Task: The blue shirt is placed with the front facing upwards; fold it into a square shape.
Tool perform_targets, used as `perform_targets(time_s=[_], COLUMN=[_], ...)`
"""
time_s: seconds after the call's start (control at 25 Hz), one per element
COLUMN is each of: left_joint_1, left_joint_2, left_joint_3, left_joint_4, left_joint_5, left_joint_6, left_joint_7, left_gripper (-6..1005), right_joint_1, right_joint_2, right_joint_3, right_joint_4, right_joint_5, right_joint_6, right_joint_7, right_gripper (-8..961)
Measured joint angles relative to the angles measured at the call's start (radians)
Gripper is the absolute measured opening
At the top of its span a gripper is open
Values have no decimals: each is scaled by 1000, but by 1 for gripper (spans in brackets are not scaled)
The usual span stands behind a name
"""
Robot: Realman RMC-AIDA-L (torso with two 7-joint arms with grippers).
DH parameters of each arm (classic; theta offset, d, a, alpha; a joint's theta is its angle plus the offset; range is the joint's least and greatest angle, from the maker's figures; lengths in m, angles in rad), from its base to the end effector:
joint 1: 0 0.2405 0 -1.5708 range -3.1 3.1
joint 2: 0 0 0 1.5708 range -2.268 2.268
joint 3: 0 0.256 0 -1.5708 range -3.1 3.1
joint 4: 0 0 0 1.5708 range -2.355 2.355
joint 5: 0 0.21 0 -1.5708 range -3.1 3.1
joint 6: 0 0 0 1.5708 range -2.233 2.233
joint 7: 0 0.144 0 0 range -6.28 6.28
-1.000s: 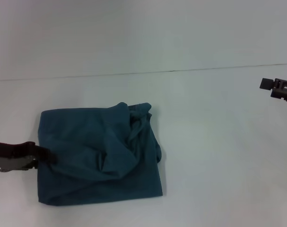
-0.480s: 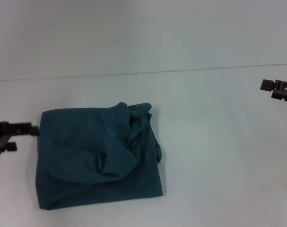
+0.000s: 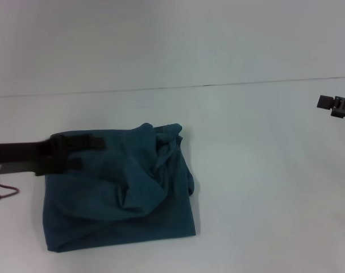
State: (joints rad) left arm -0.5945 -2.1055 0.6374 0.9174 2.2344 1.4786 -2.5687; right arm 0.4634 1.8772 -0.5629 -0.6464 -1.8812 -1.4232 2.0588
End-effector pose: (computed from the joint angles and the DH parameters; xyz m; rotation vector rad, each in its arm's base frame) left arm -0.2507 0.3679 0.0328 -2.1436 -1.8783 -0.6199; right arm 0.3262 0.3536 0.1150 -2.0737 1.4492 0.8717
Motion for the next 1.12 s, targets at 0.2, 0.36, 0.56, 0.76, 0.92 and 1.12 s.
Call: perform_targets(time_s=[0.2, 0.36, 0.56, 0.76, 0.92, 1.12], left_joint_1=[-16, -62, -142, -193, -210, -240], left_joint_2=[-25, -28, -22, -10, -9, -11], left_joint_3=[60, 82, 83, 84, 88, 108], left_joint_4=[-41, -100, -213, -309, -344, -387], left_joint_5=[-1, -2, 4, 8, 11, 12], left_joint_6=[-88, -188, -338, -410, -440, -467], left_joint_7=[5, 1, -21, -32, -33, -23], left_gripper=[952, 951, 951, 951, 951, 950], right_joint_1=[11, 19, 21, 19, 17, 15], right_joint_2=[0, 0, 3, 3, 3, 3], right_joint_3=[5, 5, 3, 5, 5, 5], right_joint_4=[0, 0, 1, 1, 1, 1], right_joint_5=[0, 1, 1, 1, 0, 1], right_joint_6=[5, 16, 28, 28, 29, 29], right_joint_7=[0, 0, 0, 1, 1, 0], right_gripper=[915, 915, 915, 915, 915, 915])
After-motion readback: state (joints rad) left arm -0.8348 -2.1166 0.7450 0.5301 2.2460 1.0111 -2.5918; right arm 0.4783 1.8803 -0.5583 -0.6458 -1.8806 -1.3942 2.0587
